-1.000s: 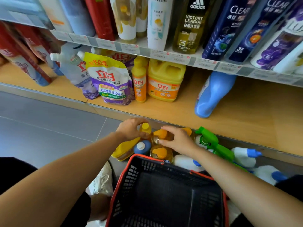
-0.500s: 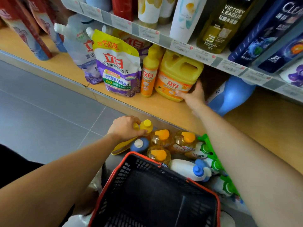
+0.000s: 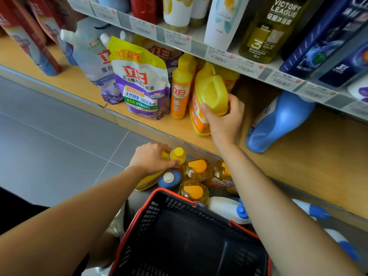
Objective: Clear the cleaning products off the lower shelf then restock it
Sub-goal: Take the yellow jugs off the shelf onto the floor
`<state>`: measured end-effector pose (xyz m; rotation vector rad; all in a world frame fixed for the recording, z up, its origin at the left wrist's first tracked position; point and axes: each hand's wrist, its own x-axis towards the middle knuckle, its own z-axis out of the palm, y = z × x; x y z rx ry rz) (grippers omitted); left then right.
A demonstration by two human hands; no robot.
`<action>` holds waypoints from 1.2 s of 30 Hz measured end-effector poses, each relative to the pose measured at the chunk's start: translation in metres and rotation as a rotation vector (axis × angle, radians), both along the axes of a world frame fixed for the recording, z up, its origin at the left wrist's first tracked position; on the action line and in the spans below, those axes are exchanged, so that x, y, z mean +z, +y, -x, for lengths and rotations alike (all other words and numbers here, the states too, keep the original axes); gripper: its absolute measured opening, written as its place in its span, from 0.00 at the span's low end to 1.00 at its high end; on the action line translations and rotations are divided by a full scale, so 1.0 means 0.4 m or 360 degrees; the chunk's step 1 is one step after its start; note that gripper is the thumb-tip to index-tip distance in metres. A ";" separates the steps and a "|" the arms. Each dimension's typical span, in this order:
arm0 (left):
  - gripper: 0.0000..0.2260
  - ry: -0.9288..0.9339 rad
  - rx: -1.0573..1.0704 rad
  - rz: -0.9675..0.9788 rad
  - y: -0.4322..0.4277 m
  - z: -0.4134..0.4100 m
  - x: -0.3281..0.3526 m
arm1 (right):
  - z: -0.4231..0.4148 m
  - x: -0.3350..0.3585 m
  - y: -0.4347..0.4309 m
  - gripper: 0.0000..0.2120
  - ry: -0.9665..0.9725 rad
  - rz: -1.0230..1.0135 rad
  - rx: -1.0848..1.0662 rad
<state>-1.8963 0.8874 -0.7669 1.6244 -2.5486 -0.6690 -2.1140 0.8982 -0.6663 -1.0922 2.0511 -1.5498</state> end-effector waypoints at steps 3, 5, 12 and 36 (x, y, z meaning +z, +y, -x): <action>0.30 -0.0017 0.0014 0.0014 0.001 -0.002 0.000 | -0.010 0.026 -0.017 0.18 0.0087 -0.0127 -0.0038; 0.31 -0.0011 0.0020 0.0017 0.001 -0.001 0.002 | -0.004 0.035 -0.012 0.15 0.0086 -0.0181 0.0014; 0.29 -0.0029 0.0045 -0.0215 0.011 0.007 0.035 | 0.052 0.069 0.047 0.14 -0.0021 -0.0434 0.0139; 0.12 0.1403 -0.0626 -0.0320 0.147 0.116 0.685 | 0.151 0.501 0.442 0.09 0.0080 -0.0033 0.0760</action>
